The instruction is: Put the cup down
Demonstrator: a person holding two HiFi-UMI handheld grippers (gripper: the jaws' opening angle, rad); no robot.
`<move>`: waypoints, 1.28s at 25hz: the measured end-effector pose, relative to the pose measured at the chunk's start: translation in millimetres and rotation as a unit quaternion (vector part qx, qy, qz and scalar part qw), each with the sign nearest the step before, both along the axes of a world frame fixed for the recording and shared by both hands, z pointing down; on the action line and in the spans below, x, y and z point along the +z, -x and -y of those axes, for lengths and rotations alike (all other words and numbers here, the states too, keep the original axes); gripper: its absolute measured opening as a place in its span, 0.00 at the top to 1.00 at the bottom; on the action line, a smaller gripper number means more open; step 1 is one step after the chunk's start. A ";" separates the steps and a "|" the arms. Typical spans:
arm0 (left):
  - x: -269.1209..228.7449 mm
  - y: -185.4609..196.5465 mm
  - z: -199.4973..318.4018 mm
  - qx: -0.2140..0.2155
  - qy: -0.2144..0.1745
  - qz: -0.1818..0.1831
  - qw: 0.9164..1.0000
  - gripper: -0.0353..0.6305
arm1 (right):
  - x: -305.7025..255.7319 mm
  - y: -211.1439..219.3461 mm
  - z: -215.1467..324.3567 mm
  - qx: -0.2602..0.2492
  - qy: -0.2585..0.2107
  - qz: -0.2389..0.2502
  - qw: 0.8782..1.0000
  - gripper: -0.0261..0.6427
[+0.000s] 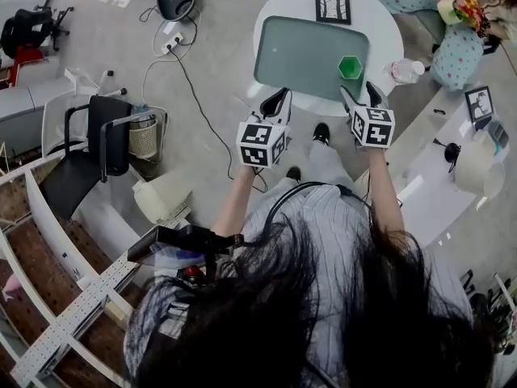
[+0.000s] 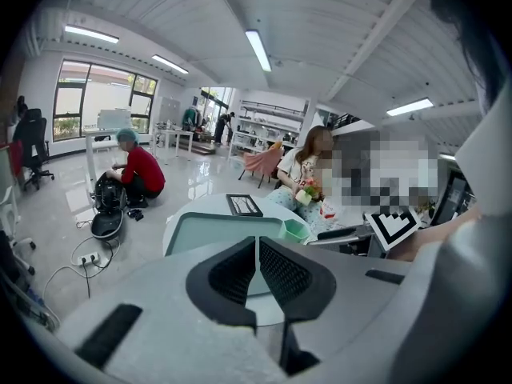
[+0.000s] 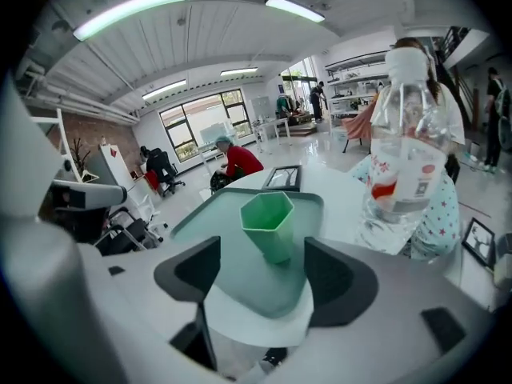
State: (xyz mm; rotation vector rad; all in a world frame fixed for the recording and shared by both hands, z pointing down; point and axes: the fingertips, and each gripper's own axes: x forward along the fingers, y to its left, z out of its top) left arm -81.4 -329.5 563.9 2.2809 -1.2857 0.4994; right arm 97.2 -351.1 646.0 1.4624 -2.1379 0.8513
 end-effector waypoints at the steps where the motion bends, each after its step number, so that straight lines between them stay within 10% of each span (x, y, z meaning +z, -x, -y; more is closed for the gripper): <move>1: -2.1 2.5 -3.3 -0.001 -0.002 -0.001 1.000 0.91 | -7.3 1.2 -3.6 0.004 -0.007 0.008 1.000 0.46; 32: -63.4 90.4 -184.7 0.000 -0.085 -0.034 0.996 0.91 | -139.9 110.7 -195.5 0.034 -0.154 0.094 0.983 0.70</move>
